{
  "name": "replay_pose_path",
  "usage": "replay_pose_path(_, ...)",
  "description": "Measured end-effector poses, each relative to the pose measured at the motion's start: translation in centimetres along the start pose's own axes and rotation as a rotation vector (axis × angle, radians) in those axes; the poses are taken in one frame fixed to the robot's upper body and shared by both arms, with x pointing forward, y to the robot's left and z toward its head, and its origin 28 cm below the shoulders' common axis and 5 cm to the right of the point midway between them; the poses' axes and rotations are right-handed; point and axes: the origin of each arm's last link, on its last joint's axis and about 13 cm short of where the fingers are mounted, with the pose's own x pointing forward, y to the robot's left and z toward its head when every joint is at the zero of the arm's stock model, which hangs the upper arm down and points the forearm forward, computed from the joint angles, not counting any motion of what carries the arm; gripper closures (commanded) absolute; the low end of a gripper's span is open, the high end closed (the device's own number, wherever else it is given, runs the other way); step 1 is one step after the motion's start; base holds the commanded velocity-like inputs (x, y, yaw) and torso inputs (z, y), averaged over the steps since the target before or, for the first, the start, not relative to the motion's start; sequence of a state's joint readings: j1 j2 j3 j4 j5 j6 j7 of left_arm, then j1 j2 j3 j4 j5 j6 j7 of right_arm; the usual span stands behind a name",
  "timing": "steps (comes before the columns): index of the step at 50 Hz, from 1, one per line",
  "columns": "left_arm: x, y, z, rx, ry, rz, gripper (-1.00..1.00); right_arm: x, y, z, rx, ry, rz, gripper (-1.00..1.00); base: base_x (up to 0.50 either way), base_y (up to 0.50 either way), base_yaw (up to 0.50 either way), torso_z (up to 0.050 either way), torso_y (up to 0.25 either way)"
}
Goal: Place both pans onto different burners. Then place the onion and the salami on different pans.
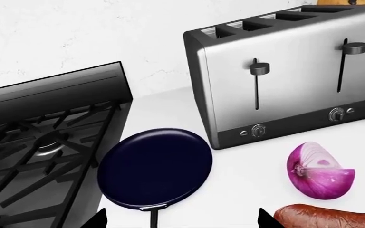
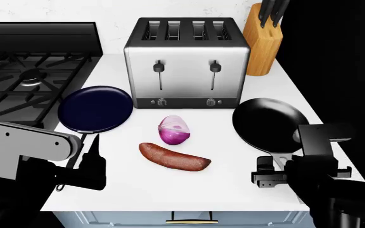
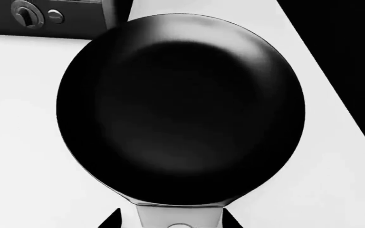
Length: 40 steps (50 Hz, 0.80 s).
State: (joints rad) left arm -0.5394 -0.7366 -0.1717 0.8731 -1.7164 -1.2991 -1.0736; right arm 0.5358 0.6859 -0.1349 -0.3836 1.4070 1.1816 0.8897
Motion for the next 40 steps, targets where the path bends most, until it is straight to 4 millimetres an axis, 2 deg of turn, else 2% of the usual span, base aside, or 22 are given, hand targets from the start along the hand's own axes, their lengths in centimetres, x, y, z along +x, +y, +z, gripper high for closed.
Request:
replay_pose_path(17,0.0,0.0,0.0,-0.006,-0.003,-0.001,-1.0,-0.5,-0.1,-0.2,0.009,0.007,-0.032,1.0,0.0,0.0,0.0,0.0,0.0)
replay_pose_path(25,0.0,0.0,0.0,-0.011,-0.006,0.0,-1.0,-2.3,0.5,0.2,-0.01,0.004,0.013,1.0,0.0,0.0,0.0,0.0,0.0)
replay_pose_path(40,0.2,0.0,-0.3,-0.022,0.007,0.002,-1.0,-6.5,0.8,2.0,-0.047,-0.117,0.016,1.0,0.0,0.0,0.0,0.0,0.002)
